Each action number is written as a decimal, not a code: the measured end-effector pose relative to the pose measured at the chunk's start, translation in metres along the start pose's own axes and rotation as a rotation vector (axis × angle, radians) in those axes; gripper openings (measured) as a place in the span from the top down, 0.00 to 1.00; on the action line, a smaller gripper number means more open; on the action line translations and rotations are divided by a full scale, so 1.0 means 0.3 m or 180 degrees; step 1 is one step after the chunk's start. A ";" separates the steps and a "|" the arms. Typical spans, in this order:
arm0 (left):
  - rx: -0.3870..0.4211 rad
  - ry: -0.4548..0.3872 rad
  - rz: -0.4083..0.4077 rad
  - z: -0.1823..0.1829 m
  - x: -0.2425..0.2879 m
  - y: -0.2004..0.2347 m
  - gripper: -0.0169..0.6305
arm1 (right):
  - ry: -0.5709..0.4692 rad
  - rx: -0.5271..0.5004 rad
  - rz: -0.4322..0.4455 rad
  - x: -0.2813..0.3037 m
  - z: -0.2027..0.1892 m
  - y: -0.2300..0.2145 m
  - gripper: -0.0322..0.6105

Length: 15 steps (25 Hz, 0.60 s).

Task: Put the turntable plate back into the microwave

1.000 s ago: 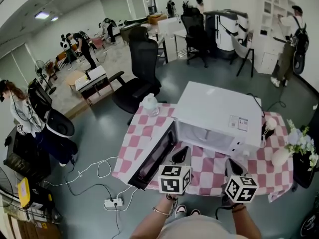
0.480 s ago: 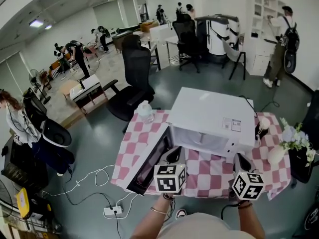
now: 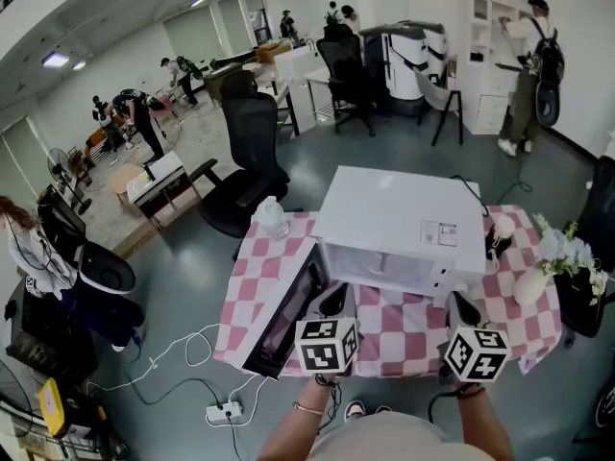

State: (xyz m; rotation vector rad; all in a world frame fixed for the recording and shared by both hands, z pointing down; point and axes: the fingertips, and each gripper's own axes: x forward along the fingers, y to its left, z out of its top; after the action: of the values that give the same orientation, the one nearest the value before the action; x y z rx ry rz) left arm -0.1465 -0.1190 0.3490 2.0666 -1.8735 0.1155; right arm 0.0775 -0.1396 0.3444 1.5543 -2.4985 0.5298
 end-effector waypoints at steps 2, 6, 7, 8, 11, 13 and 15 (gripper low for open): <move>-0.0006 0.0009 -0.0008 -0.004 0.001 -0.002 0.98 | -0.0008 0.0018 -0.0005 -0.001 0.002 -0.002 0.94; -0.0025 0.0040 -0.0014 -0.018 0.003 0.002 0.98 | -0.0014 0.0043 -0.0015 0.000 0.000 -0.002 0.94; -0.0027 0.0047 -0.0016 -0.023 0.004 0.003 0.98 | -0.0017 0.0047 -0.0020 0.001 -0.002 -0.002 0.94; -0.0027 0.0052 -0.0018 -0.026 0.005 0.004 0.98 | -0.0021 0.0045 -0.0024 0.001 -0.002 -0.003 0.94; -0.0031 0.0050 -0.0024 -0.028 0.009 0.008 0.98 | -0.0032 0.0040 -0.0031 0.003 0.002 -0.004 0.94; -0.0026 0.0045 -0.0013 -0.024 0.010 0.013 0.98 | -0.0032 0.0040 -0.0037 0.002 0.006 -0.006 0.94; -0.0011 0.0045 0.0006 -0.022 0.011 0.019 0.98 | -0.0027 0.0031 -0.0049 0.000 0.008 -0.010 0.94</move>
State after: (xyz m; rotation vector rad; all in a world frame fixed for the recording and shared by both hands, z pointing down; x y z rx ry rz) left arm -0.1505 -0.1204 0.3573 2.0564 -1.8660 0.1268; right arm 0.0802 -0.1416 0.3428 1.5810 -2.4917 0.5349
